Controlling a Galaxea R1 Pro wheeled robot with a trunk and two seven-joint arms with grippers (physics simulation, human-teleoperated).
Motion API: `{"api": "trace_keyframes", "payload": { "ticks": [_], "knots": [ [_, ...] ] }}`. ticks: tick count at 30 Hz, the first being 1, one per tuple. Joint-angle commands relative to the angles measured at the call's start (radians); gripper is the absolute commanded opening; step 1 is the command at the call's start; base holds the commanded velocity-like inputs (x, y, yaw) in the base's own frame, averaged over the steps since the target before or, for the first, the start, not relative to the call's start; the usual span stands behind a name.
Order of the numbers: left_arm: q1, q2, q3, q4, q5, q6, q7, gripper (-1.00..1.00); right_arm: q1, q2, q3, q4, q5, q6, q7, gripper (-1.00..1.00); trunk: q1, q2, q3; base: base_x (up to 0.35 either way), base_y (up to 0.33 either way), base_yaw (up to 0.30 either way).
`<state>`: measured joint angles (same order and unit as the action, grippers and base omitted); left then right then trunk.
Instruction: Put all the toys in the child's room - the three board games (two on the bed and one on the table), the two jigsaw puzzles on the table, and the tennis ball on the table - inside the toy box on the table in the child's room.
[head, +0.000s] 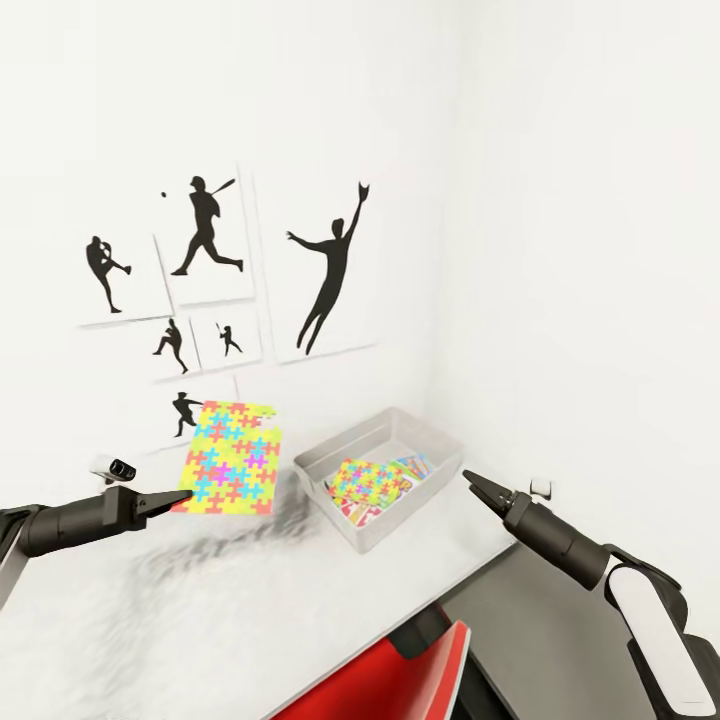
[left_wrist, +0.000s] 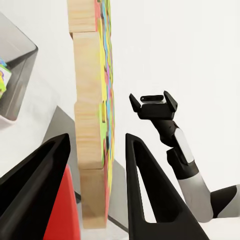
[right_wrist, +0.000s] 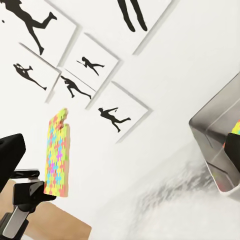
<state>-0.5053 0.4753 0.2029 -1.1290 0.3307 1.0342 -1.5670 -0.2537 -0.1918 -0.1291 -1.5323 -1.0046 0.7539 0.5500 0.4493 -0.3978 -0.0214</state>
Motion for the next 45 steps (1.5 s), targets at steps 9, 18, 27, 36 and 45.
{"api": "trace_keyframes", "payload": {
  "ticks": [9,18,27,36,45],
  "knots": [
    [-0.001,0.000,0.000,0.000,0.001,0.010,-0.004,-1.00,-0.001,0.000,0.000,0.000,-0.003,0.007,0.001,1.00,0.001,-0.002,-0.002,0.023,-0.002,0.011],
    [-0.001,0.000,0.000,0.000,0.001,0.010,-0.004,-1.00,-0.001,0.000,0.000,0.001,-0.003,0.007,0.001,1.00,0.001,-0.002,-0.002,0.031,0.000,0.000],
    [-0.001,0.000,0.000,0.000,0.001,0.010,-0.004,-1.00,-0.001,0.000,0.000,0.001,-0.003,0.007,0.001,1.00,0.001,-0.002,-0.002,0.082,0.000,0.000],
    [-0.001,0.000,0.000,0.000,0.001,0.010,-0.004,-1.00,-0.001,0.000,0.000,0.001,-0.003,0.007,0.001,1.00,0.001,-0.002,-0.002,0.070,0.000,0.000],
    [-0.001,0.000,0.000,0.000,0.001,0.008,-0.004,-1.00,-0.001,0.000,0.000,0.001,-0.003,0.007,0.001,1.00,0.001,-0.002,-0.002,0.031,0.000,0.000]
  ]
}}
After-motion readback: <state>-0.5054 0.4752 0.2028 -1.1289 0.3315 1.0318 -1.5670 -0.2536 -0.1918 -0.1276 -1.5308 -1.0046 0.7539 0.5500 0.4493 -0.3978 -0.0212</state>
